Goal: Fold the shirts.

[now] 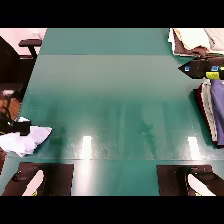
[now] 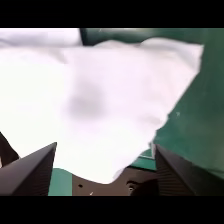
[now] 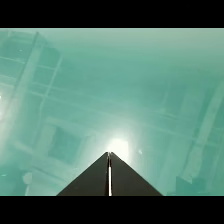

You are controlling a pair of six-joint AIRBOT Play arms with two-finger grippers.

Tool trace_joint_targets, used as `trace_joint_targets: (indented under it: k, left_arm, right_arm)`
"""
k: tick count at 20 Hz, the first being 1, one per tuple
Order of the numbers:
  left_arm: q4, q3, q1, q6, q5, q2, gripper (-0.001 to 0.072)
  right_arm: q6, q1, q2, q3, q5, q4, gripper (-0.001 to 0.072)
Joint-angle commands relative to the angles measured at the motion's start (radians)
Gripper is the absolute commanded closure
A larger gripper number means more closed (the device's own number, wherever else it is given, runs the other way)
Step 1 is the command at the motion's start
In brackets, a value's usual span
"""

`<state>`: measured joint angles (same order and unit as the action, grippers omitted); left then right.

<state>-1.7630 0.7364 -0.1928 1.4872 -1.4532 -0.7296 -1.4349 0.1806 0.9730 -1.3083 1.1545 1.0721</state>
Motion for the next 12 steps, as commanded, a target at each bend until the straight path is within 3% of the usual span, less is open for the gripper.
trace_joint_targets:
  k: [1, 2, 3, 4, 5, 8, 12]
  left_arm:
    - [-0.076, -0.168, -0.01, 0.038, 0.117, 0.014, -0.0005]
    - [-0.077, -0.174, -0.01, 0.071, 0.129, 0.014, -0.0004]
    - [-0.077, -0.171, -0.01, 0.105, 0.129, 0.014, 0.0107]
    - [-0.077, -0.164, -0.01, 0.111, 0.122, 0.014, 0.0471]
    - [-0.076, -0.151, -0.009, 0.111, 0.115, 0.014, 0.068]
    - [-0.054, -0.032, -0.009, 0.112, 0.083, 0.014, 0.0685]
    - [0.164, 0.341, 0.021, 0.111, 0.085, 0.025, 0.0687]
  right_arm:
    - [0.0, 0.001, 0.0, -0.001, 0.0, 0.0, 0.0697]
    - [0.0, 0.001, 0.0, -0.001, 0.0, 0.0, 0.0696]
    - [0.0, 0.001, 0.0, -0.001, 0.0, 0.0, 0.0696]
    - [0.0, 0.001, 0.0, -0.001, 0.0, 0.0, 0.0696]
    - [0.0, 0.001, 0.0, -0.001, 0.0, 0.0, 0.0696]
    - [0.0, -0.001, 0.0, -0.008, -0.004, 0.0, 0.0697]
    - [0.0, -0.041, 0.0, -0.15, 0.007, 0.0, 0.0696]
